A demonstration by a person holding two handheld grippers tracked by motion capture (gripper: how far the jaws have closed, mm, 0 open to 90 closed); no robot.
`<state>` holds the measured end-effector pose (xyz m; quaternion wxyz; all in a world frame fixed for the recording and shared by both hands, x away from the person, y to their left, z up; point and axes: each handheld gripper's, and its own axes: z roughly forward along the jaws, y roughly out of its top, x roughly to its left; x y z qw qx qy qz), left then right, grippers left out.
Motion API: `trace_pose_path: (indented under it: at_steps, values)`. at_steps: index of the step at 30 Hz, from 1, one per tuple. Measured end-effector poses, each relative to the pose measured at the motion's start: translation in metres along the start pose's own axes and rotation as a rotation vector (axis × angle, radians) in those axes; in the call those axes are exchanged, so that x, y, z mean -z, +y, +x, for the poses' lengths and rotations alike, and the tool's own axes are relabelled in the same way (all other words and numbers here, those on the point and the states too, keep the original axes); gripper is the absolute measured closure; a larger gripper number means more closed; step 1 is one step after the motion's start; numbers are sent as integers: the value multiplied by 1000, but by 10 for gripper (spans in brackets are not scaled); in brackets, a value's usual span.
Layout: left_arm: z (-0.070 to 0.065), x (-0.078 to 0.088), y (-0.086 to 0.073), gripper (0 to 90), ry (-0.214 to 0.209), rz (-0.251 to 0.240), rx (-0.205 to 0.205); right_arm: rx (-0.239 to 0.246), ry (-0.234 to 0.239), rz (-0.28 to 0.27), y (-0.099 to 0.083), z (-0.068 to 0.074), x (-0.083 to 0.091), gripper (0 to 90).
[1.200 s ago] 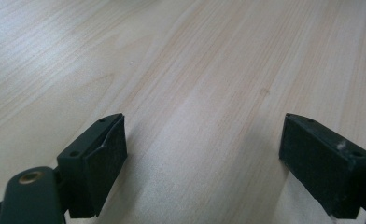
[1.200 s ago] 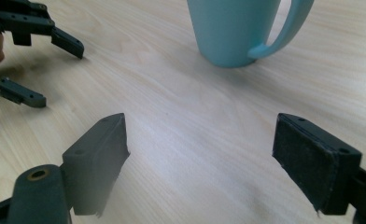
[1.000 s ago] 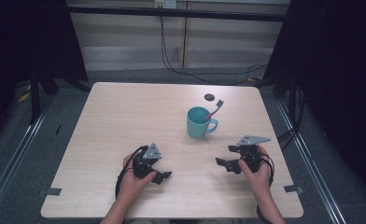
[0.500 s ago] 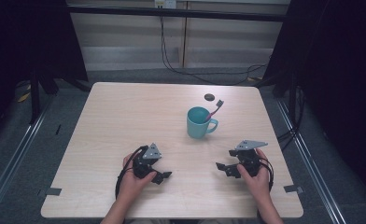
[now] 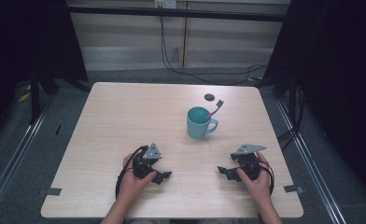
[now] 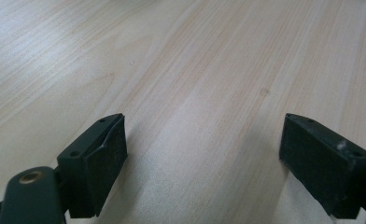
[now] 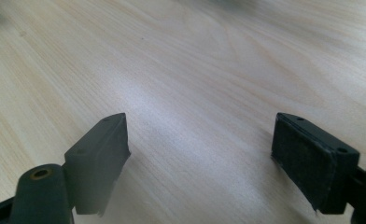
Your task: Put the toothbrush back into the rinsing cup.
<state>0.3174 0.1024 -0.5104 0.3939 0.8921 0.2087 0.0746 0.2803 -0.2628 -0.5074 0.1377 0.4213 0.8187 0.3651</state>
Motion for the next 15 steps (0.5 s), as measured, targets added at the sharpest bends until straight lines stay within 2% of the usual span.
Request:
trace_pose_path:
  at_steps: [10,15]
  values:
    - [0,0,0,149,-1,-1,1,40,-28,-19,-6,2,0,184]
    - [0,0,0,149,0,1,-1,41,-32,-16,-6,3,0,181]
